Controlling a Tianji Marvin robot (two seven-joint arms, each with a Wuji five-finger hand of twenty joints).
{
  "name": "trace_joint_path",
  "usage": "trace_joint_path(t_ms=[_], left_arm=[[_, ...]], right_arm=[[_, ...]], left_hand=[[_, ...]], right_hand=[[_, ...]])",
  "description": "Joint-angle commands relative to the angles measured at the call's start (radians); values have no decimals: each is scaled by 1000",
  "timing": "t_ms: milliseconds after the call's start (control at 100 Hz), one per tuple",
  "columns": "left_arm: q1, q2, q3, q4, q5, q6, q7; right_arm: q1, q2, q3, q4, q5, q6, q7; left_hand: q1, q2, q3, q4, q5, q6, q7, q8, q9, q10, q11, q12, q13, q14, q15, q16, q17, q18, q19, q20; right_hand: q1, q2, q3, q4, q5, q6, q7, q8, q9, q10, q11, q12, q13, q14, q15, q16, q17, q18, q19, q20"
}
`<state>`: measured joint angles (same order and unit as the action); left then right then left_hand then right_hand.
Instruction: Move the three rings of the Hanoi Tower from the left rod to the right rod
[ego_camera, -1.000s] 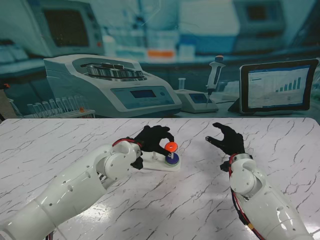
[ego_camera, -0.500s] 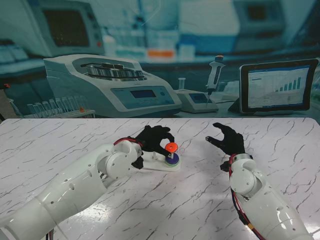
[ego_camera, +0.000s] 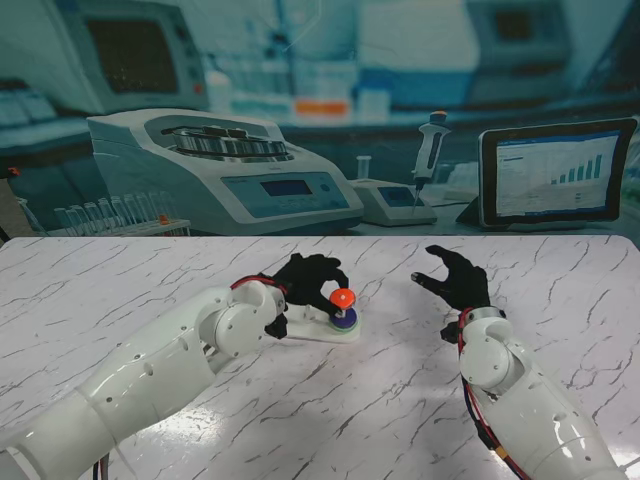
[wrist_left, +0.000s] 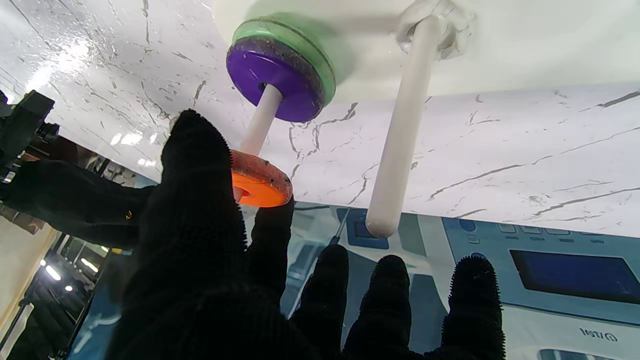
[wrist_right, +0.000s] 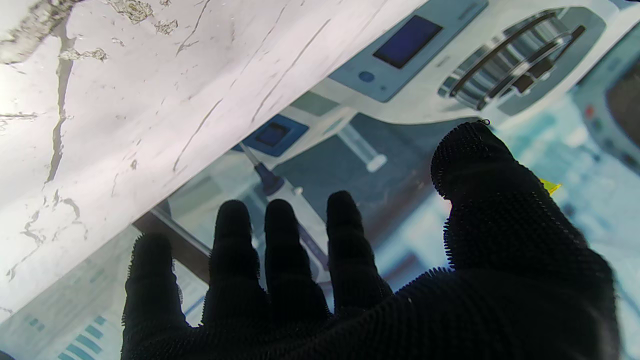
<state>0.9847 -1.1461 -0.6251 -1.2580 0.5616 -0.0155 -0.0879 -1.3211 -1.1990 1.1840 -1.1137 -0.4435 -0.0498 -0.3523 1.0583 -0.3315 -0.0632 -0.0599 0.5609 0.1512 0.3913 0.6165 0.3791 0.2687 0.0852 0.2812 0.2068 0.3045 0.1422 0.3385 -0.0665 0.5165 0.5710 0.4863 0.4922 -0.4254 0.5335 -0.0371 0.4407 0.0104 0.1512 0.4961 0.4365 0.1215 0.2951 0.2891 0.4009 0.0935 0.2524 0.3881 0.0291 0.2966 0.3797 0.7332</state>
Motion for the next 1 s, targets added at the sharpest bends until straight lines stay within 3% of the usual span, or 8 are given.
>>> trace_joint_path(t_ms=[0, 80, 330, 560, 720, 990], left_arm=[[-3, -6, 3, 5, -5, -17, -13], [-3, -6, 3, 5, -5, -18, -14], [3, -4, -7, 7, -16, -31, -19], [-5, 6, -5, 2, -26, -53, -59], [-4, 8, -8, 0, -25, -59, -62], [34, 16, -63, -47, 12, -50, -38]], right_arm=[[-5, -8, -2, -4, 1, -3, -4], [-5, -8, -3, -3, 1, -3, -4], [-3, -8, -5, 1, 1, -2, -4], [-3, -9, -5, 1, 1, -2, -5], [-2, -9, -5, 2, 0, -2, -6], [-2, -9, -6, 3, 1, -3, -7]], left_hand=[[60, 41, 42, 0, 68, -57, 119, 14, 6, -17, -3, 10, 6, -8, -6, 8, 0, 24, 38, 15], [3, 83, 47, 23, 55, -21, 39, -50, -4, -12, -5, 8, 1, -8, -9, 7, -3, 23, 35, 14], [-69, -4, 66, 41, -10, 48, -107, -116, -47, 12, -20, 2, -21, -4, -22, 1, -15, 27, 12, 6], [-120, -46, 104, 43, -144, 129, -252, -162, -144, 59, -42, -11, -63, 4, -38, -7, -31, 23, -19, -1], [-136, -43, 120, 42, -160, 134, -271, -172, -184, 57, -49, -15, -70, 5, -38, -8, -33, 23, -25, -3], [-160, 11, 121, 33, -144, 127, -265, -169, -148, 59, -33, -10, -63, 5, -33, -7, -29, 24, -24, 1]], right_hand=[[8, 3, -10, 26, 19, -7, 14, -12, 11, 2, 9, -5, -8, 1, -7, 2, -11, -5, 5, 11], [9, 3, -9, 26, 16, -6, 14, -11, 9, 5, 6, -6, -6, 2, -14, 1, -14, -5, 3, 10], [19, 7, -11, 24, 19, -47, 14, -10, 4, 1, -6, -8, -2, 0, -24, 0, -16, -12, 2, 9], [19, 13, -18, 23, 23, -65, 10, -11, 7, -9, -9, -8, 4, -9, -20, 3, -11, -19, 4, 10], [18, 13, -20, 23, 29, -72, 9, -11, 11, -13, -4, -6, 7, -12, -13, 6, -7, -19, 6, 11], [16, 7, -19, 24, 38, -64, 11, -11, 16, -7, 7, -4, 19, -2, 7, 12, -6, -10, 8, 12]])
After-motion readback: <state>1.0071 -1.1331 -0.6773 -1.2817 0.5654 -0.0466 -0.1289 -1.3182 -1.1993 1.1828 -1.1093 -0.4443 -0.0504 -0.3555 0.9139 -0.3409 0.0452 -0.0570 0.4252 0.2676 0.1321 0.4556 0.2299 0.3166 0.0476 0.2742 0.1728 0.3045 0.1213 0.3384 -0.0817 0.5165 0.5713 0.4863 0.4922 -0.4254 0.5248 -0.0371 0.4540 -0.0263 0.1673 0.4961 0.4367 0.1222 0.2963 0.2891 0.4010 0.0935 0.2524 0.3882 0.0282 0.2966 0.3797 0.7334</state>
